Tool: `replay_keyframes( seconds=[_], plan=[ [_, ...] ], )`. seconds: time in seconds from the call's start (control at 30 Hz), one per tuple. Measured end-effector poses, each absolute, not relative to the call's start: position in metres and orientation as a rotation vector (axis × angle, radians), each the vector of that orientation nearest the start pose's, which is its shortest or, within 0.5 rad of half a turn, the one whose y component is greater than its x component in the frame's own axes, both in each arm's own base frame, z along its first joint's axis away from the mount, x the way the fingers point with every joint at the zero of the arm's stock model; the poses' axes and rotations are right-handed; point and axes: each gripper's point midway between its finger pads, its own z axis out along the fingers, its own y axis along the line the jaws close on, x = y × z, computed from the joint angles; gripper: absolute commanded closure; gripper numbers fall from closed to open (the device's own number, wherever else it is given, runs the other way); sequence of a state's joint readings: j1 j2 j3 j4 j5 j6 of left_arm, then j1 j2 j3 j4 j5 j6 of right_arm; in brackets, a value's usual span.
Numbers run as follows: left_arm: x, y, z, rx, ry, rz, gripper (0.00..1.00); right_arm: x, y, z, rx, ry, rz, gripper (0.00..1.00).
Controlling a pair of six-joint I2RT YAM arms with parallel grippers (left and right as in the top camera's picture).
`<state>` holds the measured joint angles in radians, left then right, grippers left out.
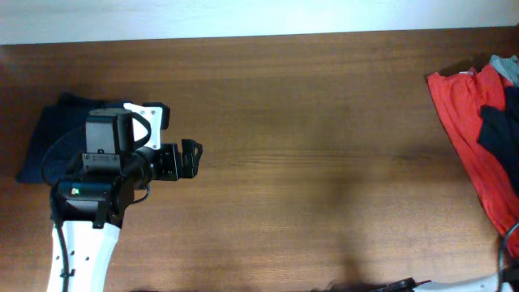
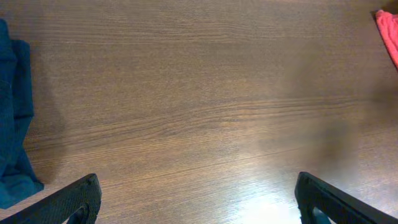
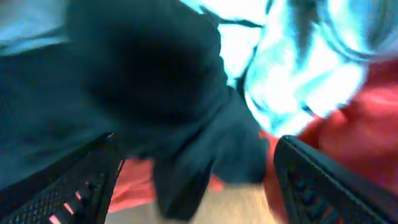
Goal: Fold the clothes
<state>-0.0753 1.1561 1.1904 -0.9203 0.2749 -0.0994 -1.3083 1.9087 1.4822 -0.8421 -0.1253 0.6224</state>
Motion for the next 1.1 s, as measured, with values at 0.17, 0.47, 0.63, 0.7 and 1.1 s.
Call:
replay_keyframes(
  seconds=[0.17, 0.47, 0.63, 0.7, 1.1],
  plan=[
    [0.306, -0.07, 0.232, 0.088, 2.475, -0.416, 0.01, 0.161, -0.397, 0.045, -2.679, -2.111, -0.153, 0.58],
    [0.31, -0.07, 0.222, 0.074, 2.511, -0.42, 0.01, 0.192, -0.388, 0.055, -2.647, -2.225, -0.375, 0.96],
    [0.311, -0.07, 0.22, 0.073, 2.516, -0.421, 0.01, 0.224, -0.378, 0.112, -2.665, -2.382, -0.65, 0.96],
    [0.311, -0.07, 0.22, 0.072, 2.515, -0.421, 0.01, 0.237, -0.369, 0.149, -2.656, -2.495, -0.736, 0.96],
    [0.334, -0.072, 0.315, 0.116, 2.28, -0.407, 0.01, 0.325, -0.175, 0.369, -1.671, -3.652, -1.159, 0.96]
  ],
)
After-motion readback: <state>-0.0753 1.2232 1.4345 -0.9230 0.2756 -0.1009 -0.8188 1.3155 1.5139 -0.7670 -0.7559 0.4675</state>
